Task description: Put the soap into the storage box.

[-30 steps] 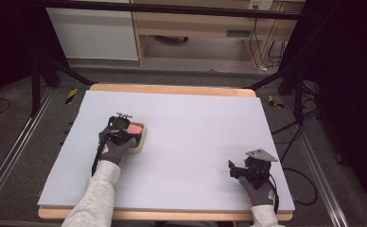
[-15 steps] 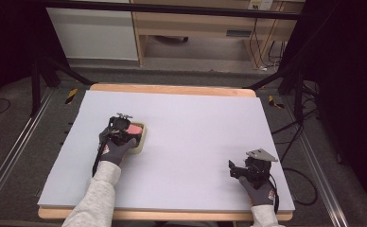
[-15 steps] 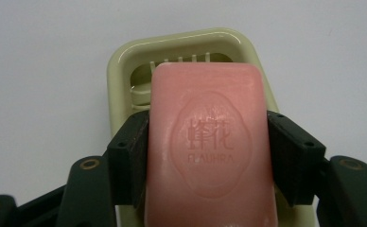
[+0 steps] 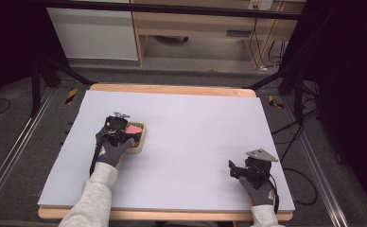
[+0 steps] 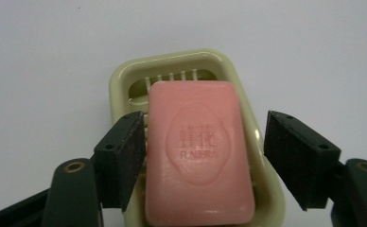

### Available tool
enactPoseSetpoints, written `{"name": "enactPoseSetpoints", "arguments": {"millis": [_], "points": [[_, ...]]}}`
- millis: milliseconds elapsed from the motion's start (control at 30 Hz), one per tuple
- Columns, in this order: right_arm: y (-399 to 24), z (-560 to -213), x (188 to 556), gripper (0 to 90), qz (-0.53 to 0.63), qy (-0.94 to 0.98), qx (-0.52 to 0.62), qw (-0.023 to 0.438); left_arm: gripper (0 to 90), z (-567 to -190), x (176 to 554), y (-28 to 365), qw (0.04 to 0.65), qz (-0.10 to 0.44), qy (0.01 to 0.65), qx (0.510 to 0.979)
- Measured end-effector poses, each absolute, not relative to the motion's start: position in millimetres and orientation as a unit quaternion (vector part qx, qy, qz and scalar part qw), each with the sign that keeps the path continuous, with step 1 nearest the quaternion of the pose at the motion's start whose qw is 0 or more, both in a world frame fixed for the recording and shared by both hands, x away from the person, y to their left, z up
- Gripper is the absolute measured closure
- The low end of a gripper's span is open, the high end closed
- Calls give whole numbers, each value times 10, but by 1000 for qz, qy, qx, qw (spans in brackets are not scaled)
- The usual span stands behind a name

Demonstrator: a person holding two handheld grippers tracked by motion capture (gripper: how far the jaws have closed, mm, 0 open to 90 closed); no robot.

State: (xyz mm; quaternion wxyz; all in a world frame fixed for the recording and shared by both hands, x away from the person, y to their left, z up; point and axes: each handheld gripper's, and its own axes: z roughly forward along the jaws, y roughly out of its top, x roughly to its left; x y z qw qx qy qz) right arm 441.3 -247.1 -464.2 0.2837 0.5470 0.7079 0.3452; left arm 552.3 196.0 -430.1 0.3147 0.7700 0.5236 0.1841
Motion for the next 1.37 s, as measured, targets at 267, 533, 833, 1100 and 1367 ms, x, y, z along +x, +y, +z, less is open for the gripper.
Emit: {"name": "enactPoseSetpoints", "arguments": {"millis": [267, 533, 833, 1100, 1367], "points": [[-2491, -4640, 4414, 70, 347, 705, 549, 284, 254, -4216, 5372, 2016, 336, 197, 504, 771], [-2510, -4634, 4414, 64, 352, 697, 557, 283, 246, -4188, 5207, 2186, 352, 212, 489, 770], [-2539, -4639, 4419, 65, 348, 696, 561, 283, 249, -4297, 4910, 2454, 386, 221, 482, 755], [-2611, -4644, 4428, 64, 346, 685, 575, 284, 246, -4390, 4706, 2659, 402, 244, 482, 740], [-2606, -4650, 4441, 64, 344, 690, 571, 282, 247, -4575, 4588, 2760, 382, 242, 499, 739]]}}
